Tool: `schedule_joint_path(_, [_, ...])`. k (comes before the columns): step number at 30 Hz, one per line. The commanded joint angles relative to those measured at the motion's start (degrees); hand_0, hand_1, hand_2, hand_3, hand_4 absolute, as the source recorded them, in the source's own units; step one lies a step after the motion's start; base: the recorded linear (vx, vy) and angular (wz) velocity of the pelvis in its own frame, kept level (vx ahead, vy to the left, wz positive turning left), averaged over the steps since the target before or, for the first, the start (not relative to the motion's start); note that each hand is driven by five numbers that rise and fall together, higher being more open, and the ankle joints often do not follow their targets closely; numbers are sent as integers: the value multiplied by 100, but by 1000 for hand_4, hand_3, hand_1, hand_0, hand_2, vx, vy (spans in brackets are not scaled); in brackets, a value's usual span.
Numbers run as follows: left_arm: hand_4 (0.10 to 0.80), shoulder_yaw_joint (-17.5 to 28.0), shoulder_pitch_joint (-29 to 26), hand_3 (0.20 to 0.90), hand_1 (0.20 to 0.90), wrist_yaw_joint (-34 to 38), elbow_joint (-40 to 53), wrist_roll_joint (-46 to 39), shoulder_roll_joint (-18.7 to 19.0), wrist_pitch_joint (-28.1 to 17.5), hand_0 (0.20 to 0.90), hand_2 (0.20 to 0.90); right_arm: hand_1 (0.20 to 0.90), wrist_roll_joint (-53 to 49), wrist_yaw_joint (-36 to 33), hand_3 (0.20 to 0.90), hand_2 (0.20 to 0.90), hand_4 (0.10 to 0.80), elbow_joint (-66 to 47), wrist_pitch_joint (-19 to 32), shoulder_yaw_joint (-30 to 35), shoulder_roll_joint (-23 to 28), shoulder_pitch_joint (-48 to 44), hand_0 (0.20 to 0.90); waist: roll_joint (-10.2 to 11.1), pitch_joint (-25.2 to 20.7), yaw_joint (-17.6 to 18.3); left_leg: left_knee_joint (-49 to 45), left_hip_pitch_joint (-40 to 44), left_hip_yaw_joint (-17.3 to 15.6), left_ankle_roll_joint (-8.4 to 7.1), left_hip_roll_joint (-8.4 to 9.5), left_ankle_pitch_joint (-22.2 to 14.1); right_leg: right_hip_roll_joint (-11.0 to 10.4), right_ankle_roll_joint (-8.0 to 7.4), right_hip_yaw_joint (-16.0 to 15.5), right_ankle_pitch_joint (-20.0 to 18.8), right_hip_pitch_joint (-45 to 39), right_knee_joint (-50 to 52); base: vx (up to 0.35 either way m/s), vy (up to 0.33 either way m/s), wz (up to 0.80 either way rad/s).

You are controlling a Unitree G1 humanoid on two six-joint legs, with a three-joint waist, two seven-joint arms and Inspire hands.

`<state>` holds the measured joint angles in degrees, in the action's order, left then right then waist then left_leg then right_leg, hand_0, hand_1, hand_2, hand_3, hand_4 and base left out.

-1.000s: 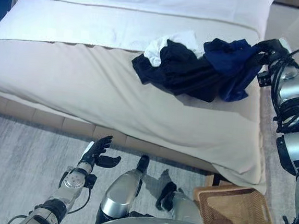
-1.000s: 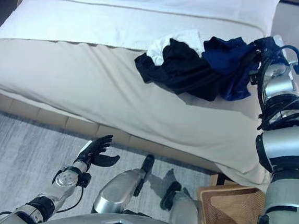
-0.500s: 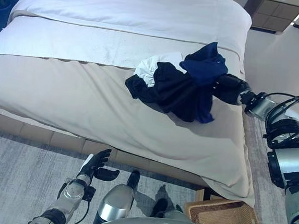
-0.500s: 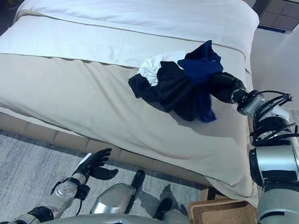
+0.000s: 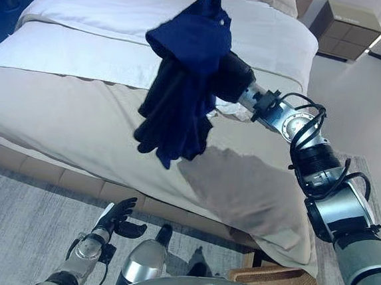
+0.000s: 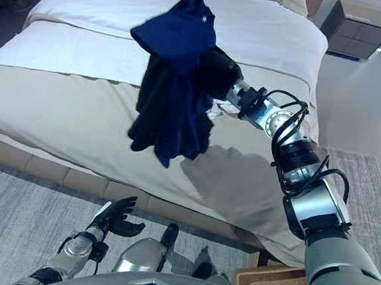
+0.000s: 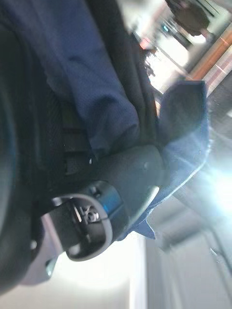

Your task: Pick up the clothes from the bed and place them into the basket

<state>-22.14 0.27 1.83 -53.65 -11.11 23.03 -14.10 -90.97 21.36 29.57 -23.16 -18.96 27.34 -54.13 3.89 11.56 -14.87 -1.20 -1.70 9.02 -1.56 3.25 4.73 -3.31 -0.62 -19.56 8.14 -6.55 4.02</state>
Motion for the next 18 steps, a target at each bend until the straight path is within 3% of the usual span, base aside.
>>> schedule_joint_path(1, [800, 21, 35, 900, 900, -41, -362, 180, 49, -387, 900, 900, 300, -761, -221, 200, 300, 100, 54, 849, 647, 150, -494, 300, 12, -855, 85, 46, 294, -34, 259, 227, -419, -19, -33, 236, -609, 202, 30, 31, 4, -1])
schedule_joint_path(11, [800, -74, -24, 900, 900, 76, -605, 65, -7, -513, 900, 900, 300, -76, -472, 200, 300, 100, 2462, 508, 1235, 913, -526, 300, -87, -774, 218, 122, 347, -177, 303, 183, -425, -22, -34, 361, -670, 287, 40, 8, -2, -5])
schedule_joint_path(18, [800, -128, -85, 900, 900, 80, -610, -16, -65, -631, 900, 900, 300, 287, -719, 200, 300, 100, 3332, 655, 1490, 1130, -585, 300, -177, -623, 239, 164, 308, -165, 325, 197, -381, -5, -8, 434, -703, 371, 41, 3, -1, -6])
